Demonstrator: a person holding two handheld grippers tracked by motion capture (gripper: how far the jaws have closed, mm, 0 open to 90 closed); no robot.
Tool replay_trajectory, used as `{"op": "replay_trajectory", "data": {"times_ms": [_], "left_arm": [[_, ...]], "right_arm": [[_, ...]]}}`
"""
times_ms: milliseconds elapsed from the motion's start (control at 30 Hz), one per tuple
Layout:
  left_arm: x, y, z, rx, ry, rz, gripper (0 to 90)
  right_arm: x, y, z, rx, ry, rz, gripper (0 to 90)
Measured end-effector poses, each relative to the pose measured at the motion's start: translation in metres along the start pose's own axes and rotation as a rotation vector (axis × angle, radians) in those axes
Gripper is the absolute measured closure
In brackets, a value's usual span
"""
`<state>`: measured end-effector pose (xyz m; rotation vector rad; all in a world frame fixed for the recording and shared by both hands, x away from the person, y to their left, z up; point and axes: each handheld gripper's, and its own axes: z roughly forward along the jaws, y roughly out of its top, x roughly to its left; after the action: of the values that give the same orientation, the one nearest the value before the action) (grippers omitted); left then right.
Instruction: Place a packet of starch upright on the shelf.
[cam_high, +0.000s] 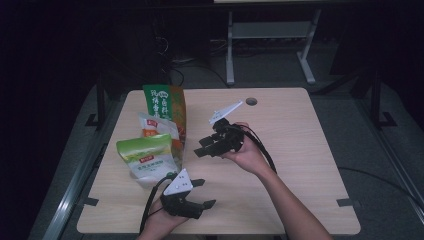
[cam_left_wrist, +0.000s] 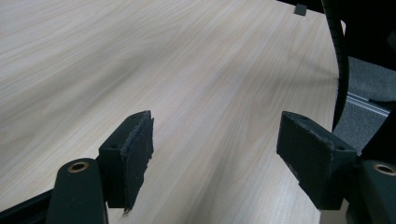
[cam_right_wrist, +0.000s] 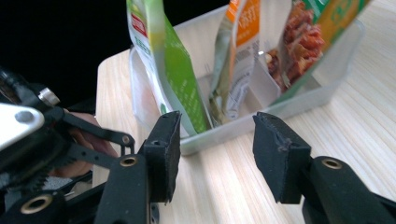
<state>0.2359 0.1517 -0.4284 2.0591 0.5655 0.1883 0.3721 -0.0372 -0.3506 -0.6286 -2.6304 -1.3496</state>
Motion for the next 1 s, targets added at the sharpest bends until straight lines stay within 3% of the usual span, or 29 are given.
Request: {"op": "replay_trajectory", "data": {"times_ms": [567, 1000], "left_arm": [[0.004, 0.001, -0.002, 0.008, 0.017, -0.009, 24.5], [0.006, 0.002, -0.004, -0.006, 0.024, -0.006, 24.2]], "right_arm": [[-0.018, -0.018, -0.024, 0.006, -0.069, 0.056, 45.8], [-0.028, -0.036, -0.037, 0.001, -0.095, 0.09, 44.9]]}}
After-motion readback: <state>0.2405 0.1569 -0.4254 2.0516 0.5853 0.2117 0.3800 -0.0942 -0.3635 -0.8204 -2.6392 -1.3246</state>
